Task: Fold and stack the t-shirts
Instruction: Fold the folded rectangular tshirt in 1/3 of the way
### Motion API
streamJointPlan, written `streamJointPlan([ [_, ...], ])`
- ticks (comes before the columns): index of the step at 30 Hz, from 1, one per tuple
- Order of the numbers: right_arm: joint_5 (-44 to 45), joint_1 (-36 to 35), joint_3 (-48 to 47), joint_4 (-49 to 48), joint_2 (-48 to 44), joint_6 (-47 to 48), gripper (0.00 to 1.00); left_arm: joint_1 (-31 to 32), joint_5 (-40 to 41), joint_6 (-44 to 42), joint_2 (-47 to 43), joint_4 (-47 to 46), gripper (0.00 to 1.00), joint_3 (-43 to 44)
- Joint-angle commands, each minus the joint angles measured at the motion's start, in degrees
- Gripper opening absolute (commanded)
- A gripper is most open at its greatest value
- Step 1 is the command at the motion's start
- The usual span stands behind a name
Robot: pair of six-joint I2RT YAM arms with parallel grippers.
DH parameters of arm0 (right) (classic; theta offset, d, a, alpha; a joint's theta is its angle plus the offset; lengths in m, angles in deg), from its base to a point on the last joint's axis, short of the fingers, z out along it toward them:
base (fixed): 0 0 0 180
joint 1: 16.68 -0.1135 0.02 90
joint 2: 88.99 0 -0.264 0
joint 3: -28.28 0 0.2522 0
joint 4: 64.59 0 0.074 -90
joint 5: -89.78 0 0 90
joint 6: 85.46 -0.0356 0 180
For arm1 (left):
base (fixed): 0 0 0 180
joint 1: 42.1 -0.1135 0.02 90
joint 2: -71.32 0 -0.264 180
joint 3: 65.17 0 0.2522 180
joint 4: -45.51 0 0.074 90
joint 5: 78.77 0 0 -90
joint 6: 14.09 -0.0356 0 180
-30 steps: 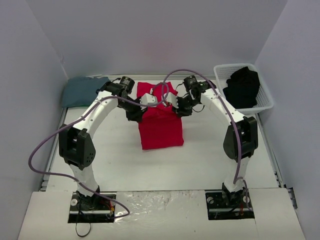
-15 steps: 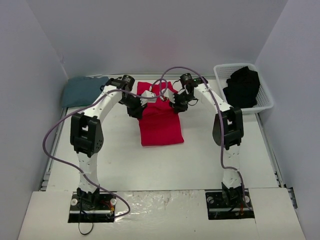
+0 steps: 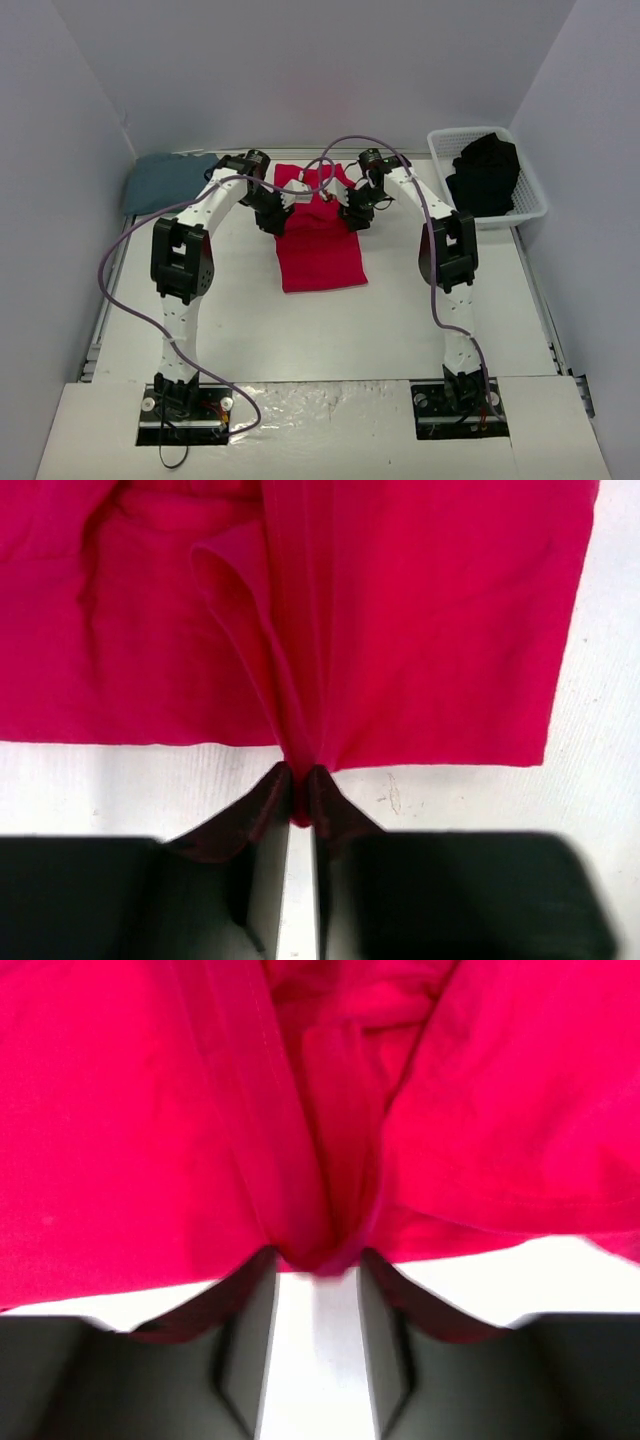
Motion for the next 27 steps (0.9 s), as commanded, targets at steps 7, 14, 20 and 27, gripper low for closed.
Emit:
streamJointPlan([
  [7, 1.7, 0.9, -1.2, 0.6, -1.9, -1.0, 0.52, -0.4, 1.3, 3.8, -2.3, -4.3, 0.46, 3.8],
  [14, 2.4, 0.9, 3.0, 0.2, -8.3, -1.5, 0.53, 0.2, 2.0, 8.9, -11.3, -10.7, 0.53, -3.0],
  [20, 0.6, 0.5, 12.6, 0.3, -18.1, -2.6, 0.53, 2.5, 2.9, 9.5, -23.3, -11.3, 0.54, -15.3],
  [27, -2.4, 0.1, 28.4, 0.4, -31.1, -4.8, 0.53, 10.8, 7.9, 11.9, -36.3, -17.0, 0.54, -37.4],
])
